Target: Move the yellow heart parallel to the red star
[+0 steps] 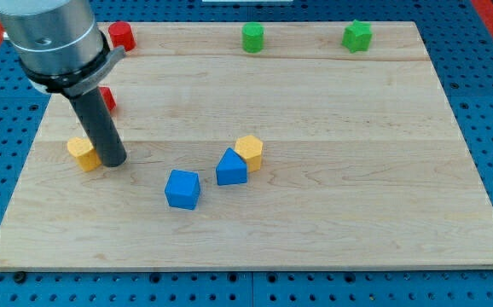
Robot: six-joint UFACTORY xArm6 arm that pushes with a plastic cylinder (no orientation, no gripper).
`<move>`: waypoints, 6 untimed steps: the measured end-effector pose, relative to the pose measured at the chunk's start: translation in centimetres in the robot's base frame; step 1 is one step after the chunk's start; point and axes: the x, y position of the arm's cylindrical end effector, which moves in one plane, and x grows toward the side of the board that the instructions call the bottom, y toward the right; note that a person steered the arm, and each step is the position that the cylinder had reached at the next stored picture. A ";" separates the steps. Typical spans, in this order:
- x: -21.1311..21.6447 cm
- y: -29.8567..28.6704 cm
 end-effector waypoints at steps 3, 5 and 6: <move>3.4 -3.2; -2.6 -5.6; -3.6 1.6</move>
